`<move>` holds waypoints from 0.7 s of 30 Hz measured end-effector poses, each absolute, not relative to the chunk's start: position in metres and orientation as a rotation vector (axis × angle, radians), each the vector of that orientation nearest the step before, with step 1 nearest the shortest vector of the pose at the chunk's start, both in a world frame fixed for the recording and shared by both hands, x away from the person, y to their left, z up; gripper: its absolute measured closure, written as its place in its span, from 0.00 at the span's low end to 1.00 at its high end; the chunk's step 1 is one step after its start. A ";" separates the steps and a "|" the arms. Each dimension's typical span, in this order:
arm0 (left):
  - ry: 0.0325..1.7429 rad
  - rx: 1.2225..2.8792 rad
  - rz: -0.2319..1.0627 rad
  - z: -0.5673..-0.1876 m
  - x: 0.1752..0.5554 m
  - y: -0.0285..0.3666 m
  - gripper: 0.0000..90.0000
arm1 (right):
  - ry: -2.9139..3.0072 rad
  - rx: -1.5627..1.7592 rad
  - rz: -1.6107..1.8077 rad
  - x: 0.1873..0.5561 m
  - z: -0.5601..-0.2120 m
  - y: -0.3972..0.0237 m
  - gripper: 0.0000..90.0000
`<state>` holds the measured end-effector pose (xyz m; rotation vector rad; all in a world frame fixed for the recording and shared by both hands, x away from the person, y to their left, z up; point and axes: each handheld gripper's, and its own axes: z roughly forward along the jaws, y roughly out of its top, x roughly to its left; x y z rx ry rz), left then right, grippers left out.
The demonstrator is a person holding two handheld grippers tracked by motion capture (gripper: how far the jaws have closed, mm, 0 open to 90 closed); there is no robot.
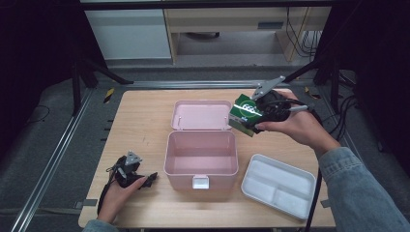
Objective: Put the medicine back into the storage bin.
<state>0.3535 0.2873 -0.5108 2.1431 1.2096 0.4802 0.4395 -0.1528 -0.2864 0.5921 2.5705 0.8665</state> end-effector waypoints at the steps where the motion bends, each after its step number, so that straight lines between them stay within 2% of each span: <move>1: 1.210 2.143 0.480 -0.511 0.353 0.287 0.04 | 2.577 0.573 0.868 0.439 -0.284 -0.148 0.20; 11: 1.211 2.142 0.482 -0.511 0.354 0.287 0.04 | 2.639 0.429 0.871 0.435 -0.277 -0.101 0.20; 21: 1.212 2.139 0.483 -0.511 0.354 0.287 0.03 | 2.706 0.308 0.902 0.437 -0.292 -0.058 0.20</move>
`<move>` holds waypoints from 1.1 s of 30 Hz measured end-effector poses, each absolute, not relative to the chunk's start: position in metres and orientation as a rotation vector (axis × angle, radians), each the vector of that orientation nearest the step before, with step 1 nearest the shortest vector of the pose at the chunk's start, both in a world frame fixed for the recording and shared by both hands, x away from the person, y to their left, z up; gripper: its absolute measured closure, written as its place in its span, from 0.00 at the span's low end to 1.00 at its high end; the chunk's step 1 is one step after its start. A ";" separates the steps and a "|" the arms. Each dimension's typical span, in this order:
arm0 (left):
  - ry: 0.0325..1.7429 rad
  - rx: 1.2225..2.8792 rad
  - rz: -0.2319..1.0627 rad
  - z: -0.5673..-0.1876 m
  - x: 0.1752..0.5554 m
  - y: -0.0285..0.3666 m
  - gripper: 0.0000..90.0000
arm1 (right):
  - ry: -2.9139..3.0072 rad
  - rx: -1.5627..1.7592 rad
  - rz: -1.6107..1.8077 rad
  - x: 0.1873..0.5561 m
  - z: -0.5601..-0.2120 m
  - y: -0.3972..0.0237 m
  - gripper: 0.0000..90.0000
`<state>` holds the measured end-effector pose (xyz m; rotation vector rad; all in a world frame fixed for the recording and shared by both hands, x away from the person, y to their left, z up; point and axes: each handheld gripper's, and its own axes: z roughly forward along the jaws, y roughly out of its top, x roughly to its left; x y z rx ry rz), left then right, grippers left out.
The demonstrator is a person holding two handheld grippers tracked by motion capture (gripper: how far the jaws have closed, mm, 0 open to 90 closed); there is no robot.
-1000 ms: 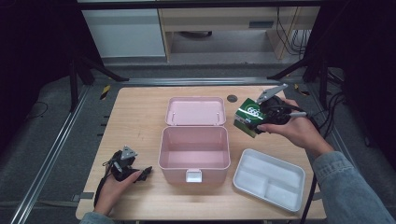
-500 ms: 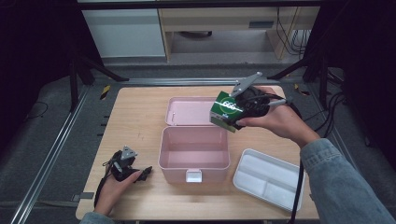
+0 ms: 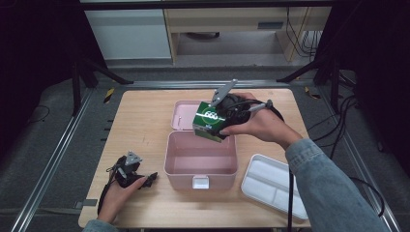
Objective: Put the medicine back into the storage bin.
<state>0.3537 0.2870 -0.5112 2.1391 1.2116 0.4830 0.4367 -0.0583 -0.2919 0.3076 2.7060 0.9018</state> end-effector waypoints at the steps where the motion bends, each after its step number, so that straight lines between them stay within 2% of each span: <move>1: 1.211 2.140 0.483 -0.511 0.354 0.287 0.03 | 2.712 0.298 0.903 0.437 -0.293 -0.055 0.20; 14: 1.210 2.142 0.479 -0.511 0.354 0.287 0.03 | 2.793 0.177 0.898 0.434 -0.318 -0.011 0.20; 33: 1.202 2.142 0.479 -0.511 0.355 0.287 0.03 | 2.889 0.061 0.862 0.430 -0.351 0.014 0.20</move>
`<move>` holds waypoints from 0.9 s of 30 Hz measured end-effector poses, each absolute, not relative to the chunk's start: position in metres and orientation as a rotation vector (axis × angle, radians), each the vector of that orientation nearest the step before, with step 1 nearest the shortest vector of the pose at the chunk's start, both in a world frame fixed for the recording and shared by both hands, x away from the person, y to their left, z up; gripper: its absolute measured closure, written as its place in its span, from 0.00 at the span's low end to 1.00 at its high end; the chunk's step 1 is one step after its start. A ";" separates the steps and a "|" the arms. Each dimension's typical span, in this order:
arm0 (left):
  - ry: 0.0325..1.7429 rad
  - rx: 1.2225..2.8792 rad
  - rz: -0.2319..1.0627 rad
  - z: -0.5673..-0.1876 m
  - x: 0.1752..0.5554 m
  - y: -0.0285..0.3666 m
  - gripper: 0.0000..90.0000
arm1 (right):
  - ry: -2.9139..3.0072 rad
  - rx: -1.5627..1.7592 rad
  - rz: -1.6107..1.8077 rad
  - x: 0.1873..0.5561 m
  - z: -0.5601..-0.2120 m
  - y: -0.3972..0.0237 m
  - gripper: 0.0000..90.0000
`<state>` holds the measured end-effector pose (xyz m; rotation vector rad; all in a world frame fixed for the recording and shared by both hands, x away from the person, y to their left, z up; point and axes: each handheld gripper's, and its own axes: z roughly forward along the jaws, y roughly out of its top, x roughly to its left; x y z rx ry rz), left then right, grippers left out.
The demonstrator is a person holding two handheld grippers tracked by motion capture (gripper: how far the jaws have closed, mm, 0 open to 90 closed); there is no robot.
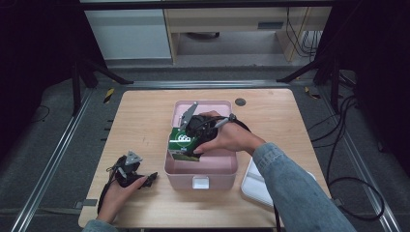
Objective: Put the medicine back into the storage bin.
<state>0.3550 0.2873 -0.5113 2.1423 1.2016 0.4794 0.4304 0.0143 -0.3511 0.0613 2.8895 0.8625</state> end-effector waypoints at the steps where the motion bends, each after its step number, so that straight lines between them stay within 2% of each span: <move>1: 1.201 2.142 0.479 -0.511 0.355 0.287 0.03 | 2.892 0.053 0.867 0.430 -0.353 0.016 0.20; 27: 1.195 2.145 0.476 -0.511 0.355 0.288 0.03 | 2.967 0.012 0.887 0.437 -0.388 0.027 0.19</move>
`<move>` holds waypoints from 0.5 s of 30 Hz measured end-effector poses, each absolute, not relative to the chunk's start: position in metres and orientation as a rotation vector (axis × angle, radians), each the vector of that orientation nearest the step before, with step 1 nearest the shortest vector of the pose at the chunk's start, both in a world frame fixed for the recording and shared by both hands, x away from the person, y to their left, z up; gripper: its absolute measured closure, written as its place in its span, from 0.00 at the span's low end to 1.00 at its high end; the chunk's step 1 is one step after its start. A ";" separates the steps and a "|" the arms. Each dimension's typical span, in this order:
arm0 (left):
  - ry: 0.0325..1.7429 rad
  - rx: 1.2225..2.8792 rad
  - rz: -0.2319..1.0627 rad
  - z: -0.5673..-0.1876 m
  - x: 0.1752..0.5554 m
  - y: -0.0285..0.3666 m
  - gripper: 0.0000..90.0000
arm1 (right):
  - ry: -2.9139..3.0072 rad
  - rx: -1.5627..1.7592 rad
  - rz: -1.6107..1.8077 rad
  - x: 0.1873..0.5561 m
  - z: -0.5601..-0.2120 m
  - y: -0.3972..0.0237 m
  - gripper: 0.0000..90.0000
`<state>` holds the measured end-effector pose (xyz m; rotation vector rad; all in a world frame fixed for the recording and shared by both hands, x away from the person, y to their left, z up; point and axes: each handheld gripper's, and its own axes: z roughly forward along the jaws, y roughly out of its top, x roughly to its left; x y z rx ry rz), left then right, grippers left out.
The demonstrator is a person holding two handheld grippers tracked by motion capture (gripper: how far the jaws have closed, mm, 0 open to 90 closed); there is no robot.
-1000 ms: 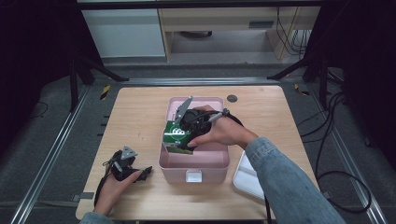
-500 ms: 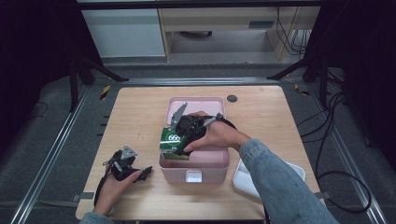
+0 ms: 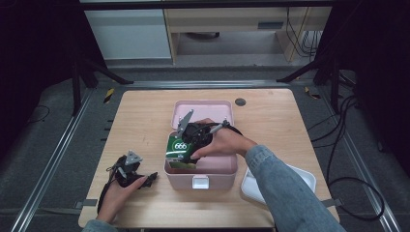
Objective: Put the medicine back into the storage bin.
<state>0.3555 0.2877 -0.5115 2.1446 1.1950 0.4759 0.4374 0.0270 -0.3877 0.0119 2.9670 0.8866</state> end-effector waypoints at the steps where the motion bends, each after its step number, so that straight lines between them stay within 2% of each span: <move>1: 1.195 2.145 0.476 -0.511 0.355 0.288 0.03 | 2.968 0.012 0.886 0.438 -0.390 0.027 0.19; 15: 1.194 2.146 0.475 -0.511 0.356 0.288 0.03 | 2.991 0.017 0.811 0.440 -0.411 0.031 0.19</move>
